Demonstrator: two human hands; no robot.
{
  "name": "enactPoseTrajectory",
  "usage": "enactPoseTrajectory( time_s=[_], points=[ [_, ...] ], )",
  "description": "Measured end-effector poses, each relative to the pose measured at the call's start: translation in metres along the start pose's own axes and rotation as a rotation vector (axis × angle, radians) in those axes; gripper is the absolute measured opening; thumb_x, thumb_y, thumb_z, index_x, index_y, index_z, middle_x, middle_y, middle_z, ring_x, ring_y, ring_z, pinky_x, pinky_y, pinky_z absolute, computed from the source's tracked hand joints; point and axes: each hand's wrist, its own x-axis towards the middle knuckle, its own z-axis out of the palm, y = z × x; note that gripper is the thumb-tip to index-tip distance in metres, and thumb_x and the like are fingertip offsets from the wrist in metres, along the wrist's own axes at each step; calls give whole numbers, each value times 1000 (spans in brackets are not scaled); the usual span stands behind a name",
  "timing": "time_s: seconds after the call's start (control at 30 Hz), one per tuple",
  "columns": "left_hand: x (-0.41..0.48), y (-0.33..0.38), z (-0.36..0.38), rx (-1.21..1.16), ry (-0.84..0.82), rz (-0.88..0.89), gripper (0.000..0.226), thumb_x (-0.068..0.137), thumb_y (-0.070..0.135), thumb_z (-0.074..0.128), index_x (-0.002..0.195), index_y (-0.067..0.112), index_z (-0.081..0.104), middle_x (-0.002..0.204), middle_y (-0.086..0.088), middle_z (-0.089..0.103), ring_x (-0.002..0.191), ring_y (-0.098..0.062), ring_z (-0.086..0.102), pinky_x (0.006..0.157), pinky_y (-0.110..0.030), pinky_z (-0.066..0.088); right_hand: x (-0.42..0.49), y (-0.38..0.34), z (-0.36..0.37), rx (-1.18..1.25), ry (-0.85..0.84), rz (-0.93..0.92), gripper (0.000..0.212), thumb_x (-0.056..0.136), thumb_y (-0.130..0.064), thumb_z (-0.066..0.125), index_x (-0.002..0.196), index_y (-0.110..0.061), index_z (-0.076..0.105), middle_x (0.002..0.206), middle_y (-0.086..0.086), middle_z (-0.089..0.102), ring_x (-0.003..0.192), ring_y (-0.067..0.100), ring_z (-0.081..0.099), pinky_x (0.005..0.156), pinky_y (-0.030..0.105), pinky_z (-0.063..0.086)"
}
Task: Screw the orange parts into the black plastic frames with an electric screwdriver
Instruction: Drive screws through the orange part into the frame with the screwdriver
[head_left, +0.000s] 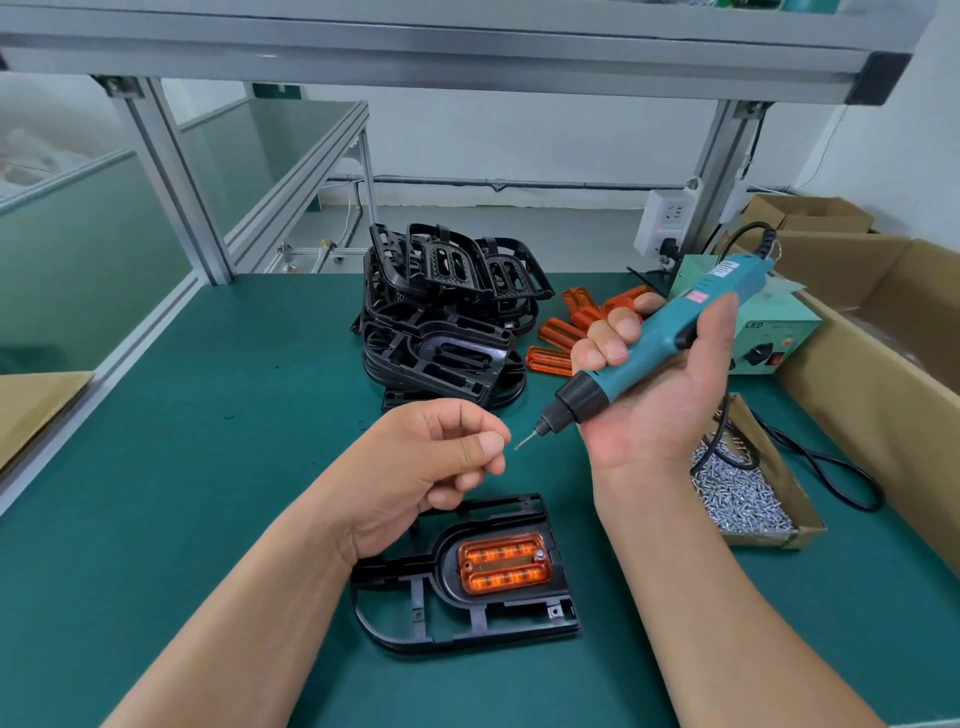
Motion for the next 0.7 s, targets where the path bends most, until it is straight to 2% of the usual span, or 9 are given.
enactPoseTrajectory(
  time_s=[0.17, 0.47, 0.7],
  points=[
    [-1, 0, 2, -39, -8, -45, 9, 93, -2, 72, 100, 4, 73, 99, -21, 76, 62, -11, 55, 47, -17, 41, -1, -4, 0, -25, -10, 5, 51, 108, -62, 39, 86, -20, 58, 70, -5, 57, 66, 11, 51, 68, 28, 41],
    [-2, 1, 2, -78, -40, -24, 13, 92, -3, 71, 104, 4, 71, 103, -26, 75, 60, -11, 56, 47, -16, 42, 4, 4, -7, -52, -8, -32, 54, 105, -64, 49, 77, -26, 75, 74, -4, 64, 68, 13, 57, 71, 33, 44],
    [-3, 1, 2, -48, -43, -19, 13, 92, -1, 73, 102, 7, 71, 101, -25, 75, 60, -11, 55, 48, -16, 42, 4, 7, -10, -64, -30, -61, 52, 104, -66, 51, 78, -31, 79, 75, -8, 68, 67, 8, 63, 65, 26, 53]
  ],
)
